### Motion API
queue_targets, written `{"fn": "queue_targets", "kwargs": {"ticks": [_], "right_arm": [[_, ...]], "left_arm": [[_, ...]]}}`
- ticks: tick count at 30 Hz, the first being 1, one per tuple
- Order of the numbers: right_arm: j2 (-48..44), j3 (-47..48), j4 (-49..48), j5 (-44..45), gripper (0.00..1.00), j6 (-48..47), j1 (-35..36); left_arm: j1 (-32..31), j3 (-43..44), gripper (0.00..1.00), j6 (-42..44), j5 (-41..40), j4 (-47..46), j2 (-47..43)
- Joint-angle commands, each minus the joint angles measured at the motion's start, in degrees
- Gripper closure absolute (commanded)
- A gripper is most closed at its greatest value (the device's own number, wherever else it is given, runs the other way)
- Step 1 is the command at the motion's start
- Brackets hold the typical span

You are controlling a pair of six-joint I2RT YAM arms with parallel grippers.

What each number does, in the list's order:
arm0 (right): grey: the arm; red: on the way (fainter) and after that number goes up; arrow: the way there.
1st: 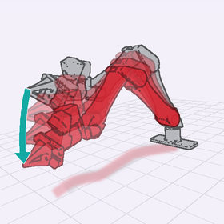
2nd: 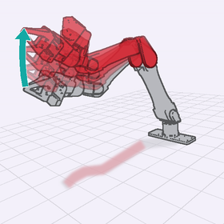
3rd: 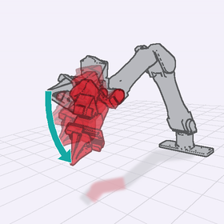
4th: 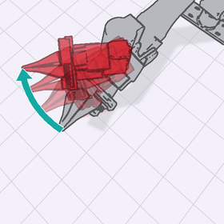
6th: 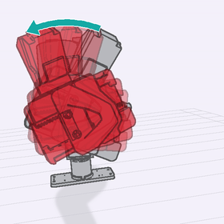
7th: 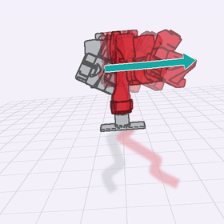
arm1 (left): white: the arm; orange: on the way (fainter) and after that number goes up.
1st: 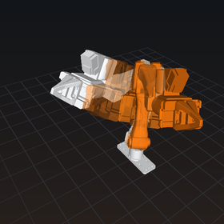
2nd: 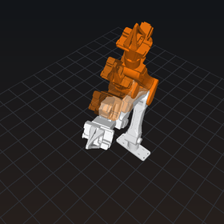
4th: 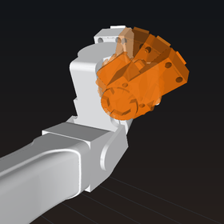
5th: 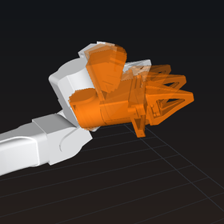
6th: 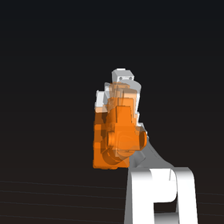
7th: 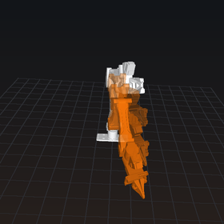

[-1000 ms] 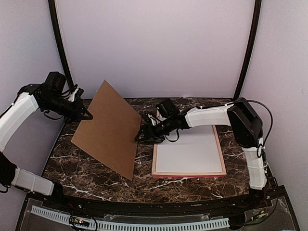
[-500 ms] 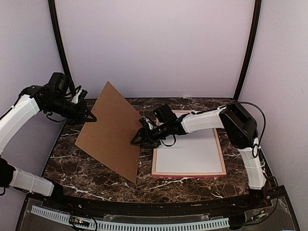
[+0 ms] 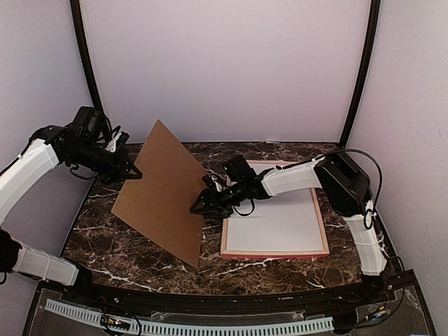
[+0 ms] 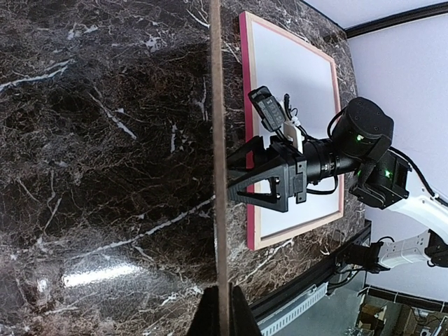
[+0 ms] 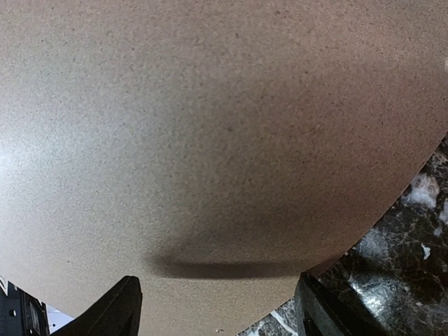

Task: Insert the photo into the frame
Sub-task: Pass from the left arm to the right

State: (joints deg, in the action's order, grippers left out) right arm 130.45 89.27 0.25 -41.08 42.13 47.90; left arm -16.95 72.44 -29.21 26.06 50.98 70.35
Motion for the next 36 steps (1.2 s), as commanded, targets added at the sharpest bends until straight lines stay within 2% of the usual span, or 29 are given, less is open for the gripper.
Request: {"fn": "queue_targets", "kwargs": {"ticks": [1, 10, 20, 30, 36], "right_arm": [[0.33, 1.22, 4.44, 3.05, 0.24, -1.61, 0.81], [0.43, 2.51, 6.12, 4.25, 0.24, -2.67, 1.93], [-1.75, 0.35, 2.84, 1.31, 0.24, -2.43, 1.44], [-9.56, -5.32, 0.93, 0.81, 0.24, -1.85, -0.77], [-16.07, -7.09, 3.39, 2.83, 0.24, -2.46, -2.67]], "left_arm": [[-1.16, 0.36, 0.97, -1.07, 0.83, -3.78, -2.74], [-3.67, 0.01, 0.83, -2.69, 2.87, -7.65, -2.89], [-8.37, 0.43, 0.57, -5.03, 5.96, -13.94, -1.66], [-13.91, 3.13, 0.49, -5.94, 4.58, -16.25, 1.26], [-16.32, 5.61, 0.47, -5.76, 4.01, -16.76, 3.74]]}}
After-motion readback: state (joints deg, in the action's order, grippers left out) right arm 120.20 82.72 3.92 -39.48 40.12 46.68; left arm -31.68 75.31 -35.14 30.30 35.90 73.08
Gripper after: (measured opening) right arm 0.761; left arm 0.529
